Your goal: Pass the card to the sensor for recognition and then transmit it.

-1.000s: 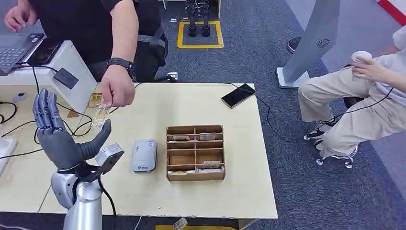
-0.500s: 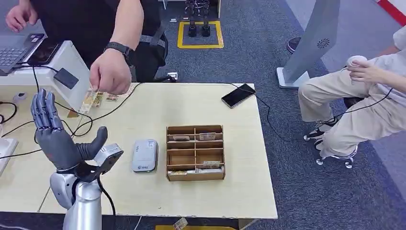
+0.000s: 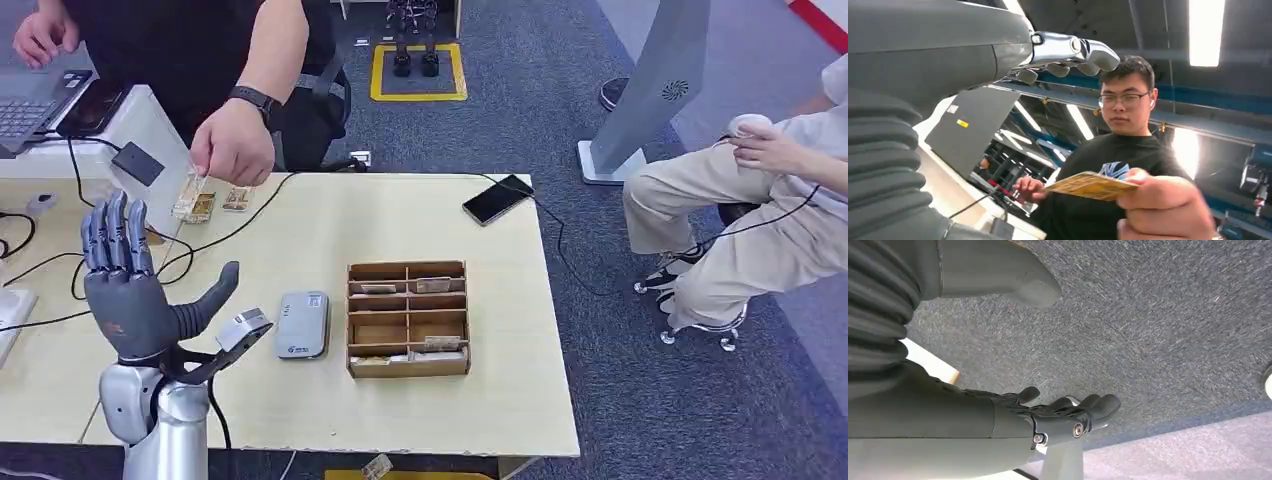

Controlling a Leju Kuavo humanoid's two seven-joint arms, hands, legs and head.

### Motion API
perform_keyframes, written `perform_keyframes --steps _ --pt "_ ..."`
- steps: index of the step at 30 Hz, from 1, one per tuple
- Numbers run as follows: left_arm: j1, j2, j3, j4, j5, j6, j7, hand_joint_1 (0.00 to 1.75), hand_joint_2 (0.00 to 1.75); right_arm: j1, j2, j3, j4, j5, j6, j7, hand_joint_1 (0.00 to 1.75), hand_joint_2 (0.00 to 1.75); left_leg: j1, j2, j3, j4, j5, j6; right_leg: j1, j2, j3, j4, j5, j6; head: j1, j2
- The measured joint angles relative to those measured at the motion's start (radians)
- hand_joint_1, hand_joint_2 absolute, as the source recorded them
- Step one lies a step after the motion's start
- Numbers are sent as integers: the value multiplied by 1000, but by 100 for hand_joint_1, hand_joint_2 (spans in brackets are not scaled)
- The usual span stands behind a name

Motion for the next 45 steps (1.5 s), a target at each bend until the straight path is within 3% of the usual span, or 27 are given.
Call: perform_keyframes --steps 1,3,4,15,30,31,32,45 --pt "1 0 4 0 0 0 0 0 0 0 0 0 0 0 0 0 0 175 0 0 0 0 0 0 0 0 0 0 0 0 0 0" --pt "2 0 9 0 0 0 0 0 0 0 0 0 0 -2 0 0 0 175 0 0 0 0 0 0 0 0 0 0 0 0 0 0" --pt "2 0 11 0 0 0 0 0 175 0 0 0 0 -3 0 0 0 175 0 0 0 0 0 0 0 0 0 0 0 0 0 0" --pt "4 -1 21 29 72 0 0 0 175 0 0 0 0 -21 0 5 0 175 0 0 0 0 0 0 0 0 0 0 0 0 0 0" --pt "3 -1 21 31 -7 0 0 0 175 0 0 0 0 -11 0 0 0 175 0 0 0 0 0 0 0 0 0 0 0 0 0 0" --pt "3 -1 21 31 -7 0 0 5 175 0 0 0 0 -11 0 0 0 175 0 0 0 0 0 0 0 0 0 0 0 0 0 0" --pt "3 -1 21 31 -7 0 0 175 175 0 0 0 0 -11 0 0 0 175 0 0 0 0 0 0 0 0 0 0 0 0 0 0" --pt "3 -1 21 26 -13 0 0 175 175 0 0 0 0 -6 0 -4 0 175 0 0 0 0 0 0 0 0 0 0 0 0 0 0"
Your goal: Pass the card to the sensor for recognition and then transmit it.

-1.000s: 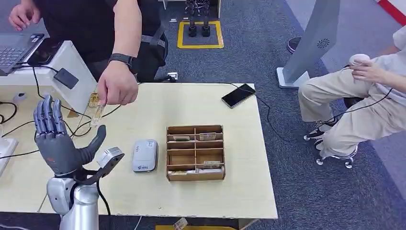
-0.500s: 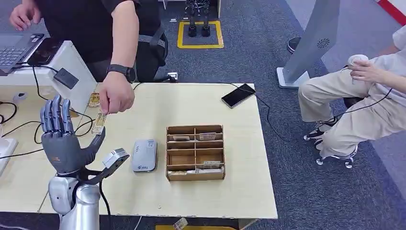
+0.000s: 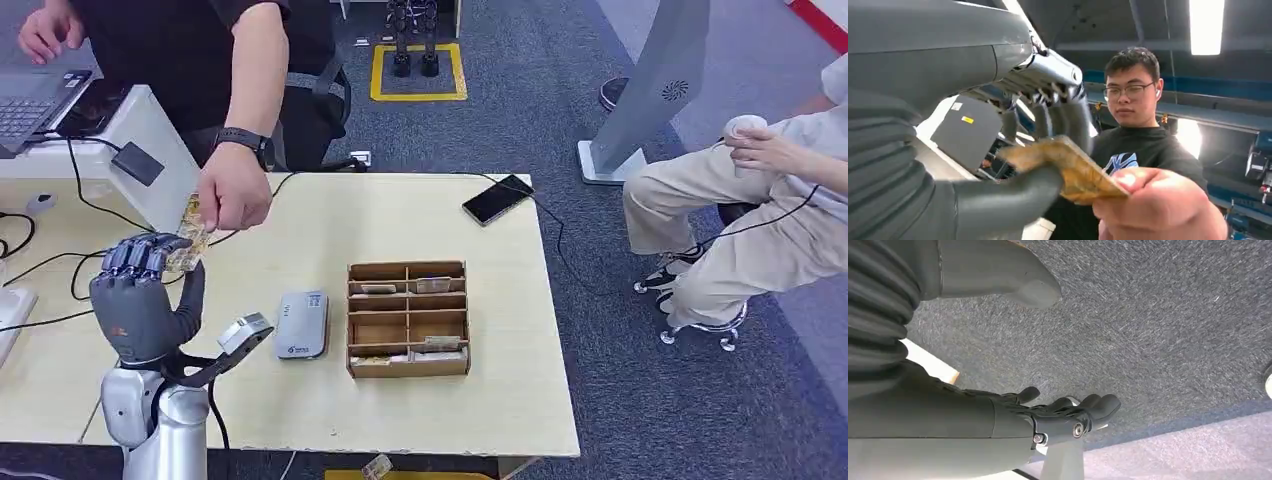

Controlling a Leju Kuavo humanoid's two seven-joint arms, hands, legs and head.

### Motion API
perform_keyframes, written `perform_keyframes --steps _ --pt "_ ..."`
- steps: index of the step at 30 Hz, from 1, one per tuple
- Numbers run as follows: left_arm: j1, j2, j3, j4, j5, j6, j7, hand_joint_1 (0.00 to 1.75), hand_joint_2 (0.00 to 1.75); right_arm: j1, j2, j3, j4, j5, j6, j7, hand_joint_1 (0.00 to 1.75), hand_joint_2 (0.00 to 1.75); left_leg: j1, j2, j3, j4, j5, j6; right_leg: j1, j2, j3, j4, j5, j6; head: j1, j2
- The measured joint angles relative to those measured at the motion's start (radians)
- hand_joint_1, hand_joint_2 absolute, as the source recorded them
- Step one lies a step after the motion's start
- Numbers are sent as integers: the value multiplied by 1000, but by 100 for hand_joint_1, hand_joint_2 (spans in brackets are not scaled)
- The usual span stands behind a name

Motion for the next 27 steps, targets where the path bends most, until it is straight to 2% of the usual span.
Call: perform_keyframes --steps 10,17,27 --pt "0 0 0 -1 -23 0 0 175 175 0 0 0 0 -3 0 0 0 175 0 0 0 0 0 0 0 0 0 0 0 0 0 0" --pt "0 0 1 -1 26 0 0 175 175 0 0 0 0 -9 0 0 0 175 0 0 0 0 0 0 0 0 0 0 0 0 0 0" --pt "4 0 19 -1 25 0 0 175 175 0 0 0 0 -21 0 10 0 175 0 0 0 0 0 0 0 0 0 0 0 0 0 0"
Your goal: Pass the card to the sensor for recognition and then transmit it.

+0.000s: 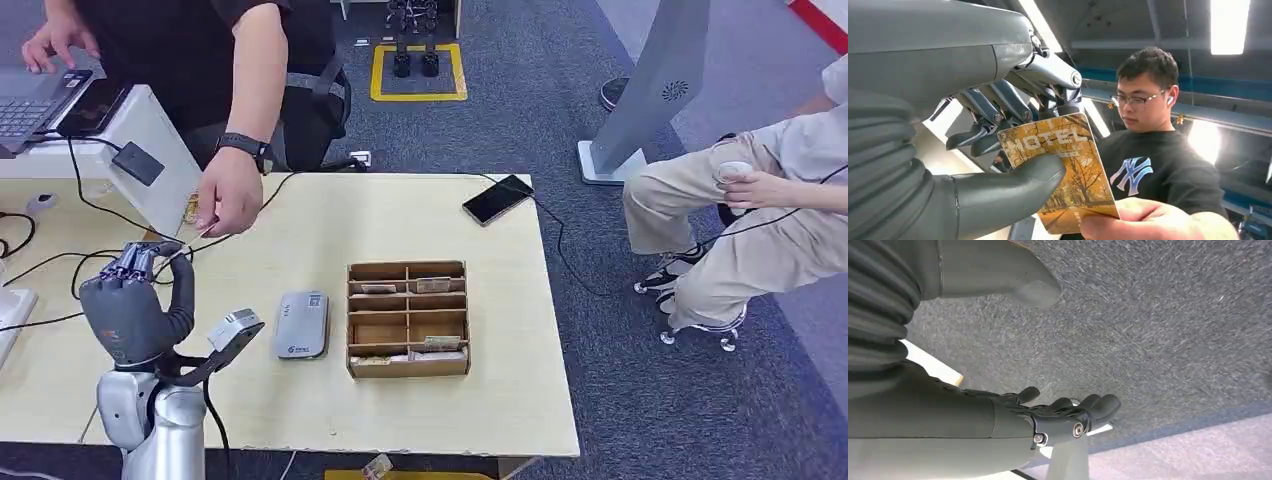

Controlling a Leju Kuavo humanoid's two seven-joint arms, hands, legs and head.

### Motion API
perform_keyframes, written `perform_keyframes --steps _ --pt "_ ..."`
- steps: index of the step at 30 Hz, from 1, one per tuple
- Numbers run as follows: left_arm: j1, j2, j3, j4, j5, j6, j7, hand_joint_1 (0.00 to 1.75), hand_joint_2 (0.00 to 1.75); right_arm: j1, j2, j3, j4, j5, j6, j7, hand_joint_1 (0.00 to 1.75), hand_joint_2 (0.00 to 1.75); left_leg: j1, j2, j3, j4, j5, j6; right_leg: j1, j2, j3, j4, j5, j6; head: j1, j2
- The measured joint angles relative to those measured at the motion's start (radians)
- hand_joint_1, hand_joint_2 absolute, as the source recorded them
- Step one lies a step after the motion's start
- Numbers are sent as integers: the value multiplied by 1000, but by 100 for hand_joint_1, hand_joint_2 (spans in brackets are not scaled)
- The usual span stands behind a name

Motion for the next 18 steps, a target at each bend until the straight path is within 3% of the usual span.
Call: perform_keyframes --steps 18 --pt "20 0 94 90 -82 0 2 175 175 0 0 0 0 -18 0 4 0 175 0 0 0 0 0 0 0 0 0 0 0 0 0 0"
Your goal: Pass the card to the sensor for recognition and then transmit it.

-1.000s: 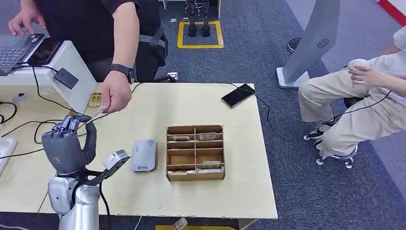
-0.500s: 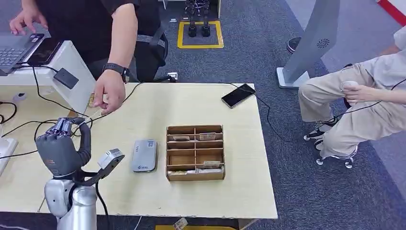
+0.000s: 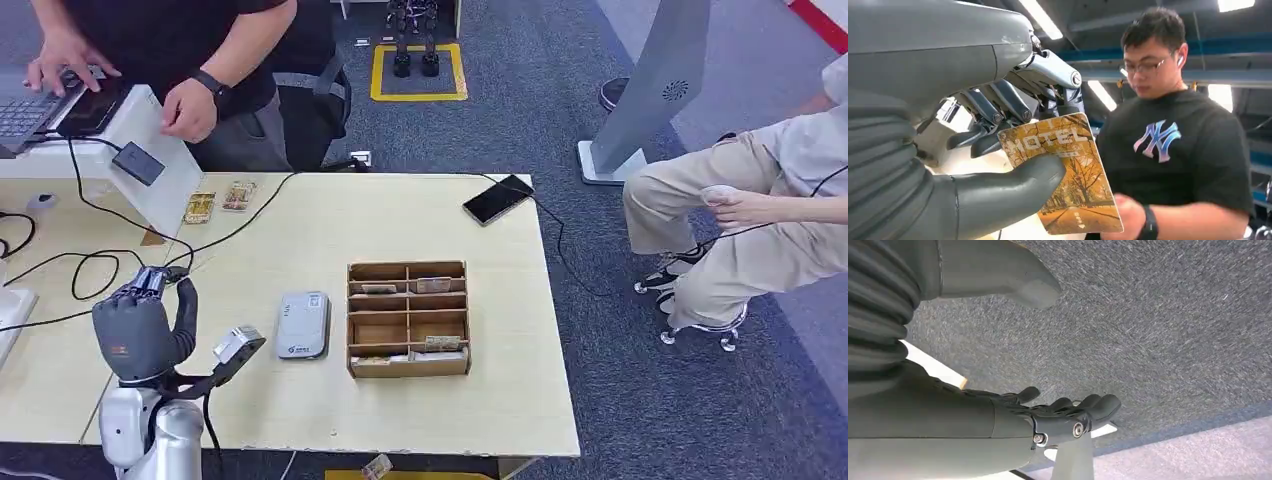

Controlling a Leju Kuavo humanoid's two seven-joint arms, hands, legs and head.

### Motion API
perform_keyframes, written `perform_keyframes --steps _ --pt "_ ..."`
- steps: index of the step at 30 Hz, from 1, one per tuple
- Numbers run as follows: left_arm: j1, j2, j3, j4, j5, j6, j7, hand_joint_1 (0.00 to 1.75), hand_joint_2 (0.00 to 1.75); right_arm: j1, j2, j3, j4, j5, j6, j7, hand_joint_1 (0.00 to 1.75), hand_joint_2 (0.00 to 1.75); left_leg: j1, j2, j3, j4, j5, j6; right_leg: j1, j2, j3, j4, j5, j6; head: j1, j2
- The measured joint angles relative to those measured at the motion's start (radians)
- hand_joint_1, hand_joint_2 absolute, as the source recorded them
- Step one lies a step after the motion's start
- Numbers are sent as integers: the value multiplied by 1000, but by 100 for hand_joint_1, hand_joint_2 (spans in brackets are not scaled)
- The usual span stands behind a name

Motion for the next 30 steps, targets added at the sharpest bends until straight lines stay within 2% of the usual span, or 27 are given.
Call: perform_keyframes --steps 14,25,30 --pt "15 -3 54 96 -28 0 2 175 175 2 0 0 -2 -11 0 5 0 175 0 0 -1 0 0 0 0 0 0 0 0 0 0 0" --pt "21 -3 60 158 -63 0 42 175 175 3 0 0 -6 -18 0 10 0 175 0 0 -1 0 0 0 0 0 -1 0 0 0 0 0" --pt "24 -3 60 182 -63 0 40 175 175 4 0 0 -7 -29 0 12 0 175 0 0 -1 0 0 0 0 0 -1 0 0 0 0 0"
